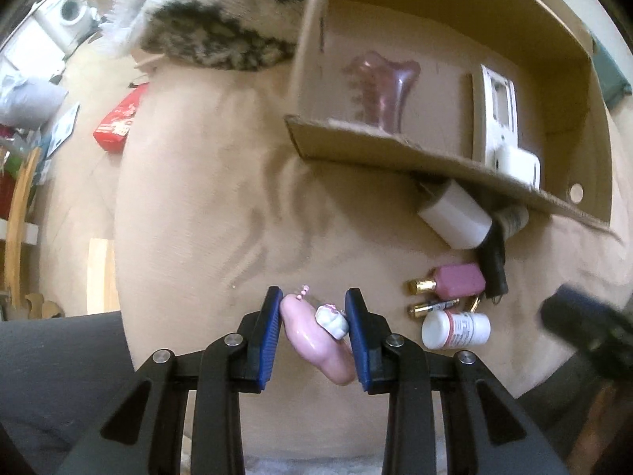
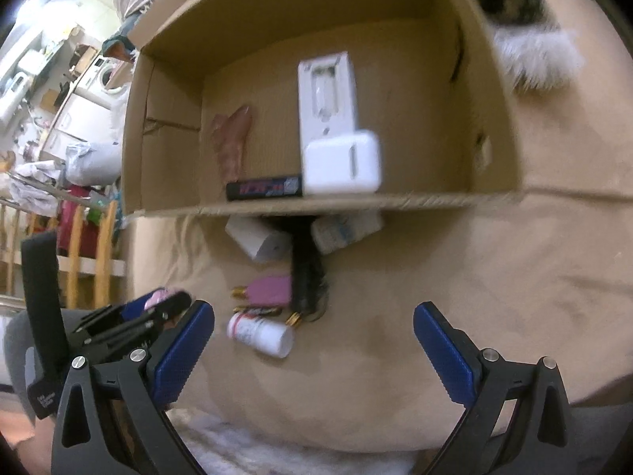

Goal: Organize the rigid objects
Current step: 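Grasp the pink cloud-shaped compact with the left tool while the right tool grasps the white pill bottle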

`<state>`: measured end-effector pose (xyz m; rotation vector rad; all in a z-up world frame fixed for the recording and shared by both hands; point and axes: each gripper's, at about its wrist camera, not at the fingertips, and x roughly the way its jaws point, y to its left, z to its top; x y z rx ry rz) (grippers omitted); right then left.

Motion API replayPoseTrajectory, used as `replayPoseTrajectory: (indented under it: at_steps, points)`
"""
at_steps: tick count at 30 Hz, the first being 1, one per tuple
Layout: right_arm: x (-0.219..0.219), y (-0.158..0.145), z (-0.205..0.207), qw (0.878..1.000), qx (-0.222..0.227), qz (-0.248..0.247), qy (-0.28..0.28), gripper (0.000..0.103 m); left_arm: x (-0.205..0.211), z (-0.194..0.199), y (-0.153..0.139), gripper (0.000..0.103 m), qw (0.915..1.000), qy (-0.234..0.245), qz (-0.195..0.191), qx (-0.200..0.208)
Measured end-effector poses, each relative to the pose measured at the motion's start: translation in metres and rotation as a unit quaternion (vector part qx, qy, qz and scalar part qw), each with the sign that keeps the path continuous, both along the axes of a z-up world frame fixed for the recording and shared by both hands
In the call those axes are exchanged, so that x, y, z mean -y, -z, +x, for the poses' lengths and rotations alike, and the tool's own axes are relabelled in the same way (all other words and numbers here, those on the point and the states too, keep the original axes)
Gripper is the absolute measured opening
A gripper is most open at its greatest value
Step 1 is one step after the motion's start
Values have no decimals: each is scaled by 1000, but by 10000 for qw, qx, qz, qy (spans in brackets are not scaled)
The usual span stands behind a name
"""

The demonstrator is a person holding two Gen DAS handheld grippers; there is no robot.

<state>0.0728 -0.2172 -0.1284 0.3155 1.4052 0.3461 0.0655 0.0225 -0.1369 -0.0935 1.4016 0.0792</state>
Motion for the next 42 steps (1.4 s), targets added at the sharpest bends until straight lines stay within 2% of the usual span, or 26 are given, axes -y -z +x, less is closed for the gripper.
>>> replayPoseTrajectory:
  at_steps: [2, 3, 4, 6, 9, 12, 14, 16, 18, 24, 34, 42]
  points:
    - [-8, 9, -3, 9993, -247, 273, -33, 94, -7, 1, -3, 29, 10000, -66, 16, 32]
    - [-13, 14, -5, 9984, -401, 399, -41, 84, -6, -1, -1, 29, 9999, -109, 24, 47]
    - [-17, 19, -7, 9973, -548, 484, -37, 81, -5, -5, -4, 29, 9999, -145, 35, 57]
    - [-29, 28, -12, 9959, -727, 528, -55, 81, -9, -5, -8, 29, 9997, -218, 65, 59]
    - [-43, 37, -14, 9961, -808, 335, -96, 81, -22, -4, -11, 29, 9996, -251, 106, 43]
    - [-54, 42, -14, 9962, -847, 161, -106, 81, -13, -6, -10, 29, 9996, -195, 170, 62]
    - [-61, 44, -15, 9965, -814, -80, -170, 77, -8, -6, -11, 29, 9997, -158, 181, 61]
    - [-67, 42, -16, 9967, -733, -258, -231, 62, 4, -12, -13, 29, 9997, -154, 182, 56]
    - [-68, 41, -17, 9969, -688, -269, -286, 56, 7, -13, -13, 29, 9997, -155, 186, 57]
    - [-62, 36, -20, 9972, -659, -145, -336, 55, 8, -12, -11, 29, 9997, -159, 182, 59]
    - [-39, 0, -19, 9995, -81, 65, -297, 55, 16, -17, -28, 29, 9989, 27, 239, 413]
    - [-3, -52, -14, 9952, 976, -34, -100, 55, 22, -18, -72, 29, 9932, 10, 313, 1121]
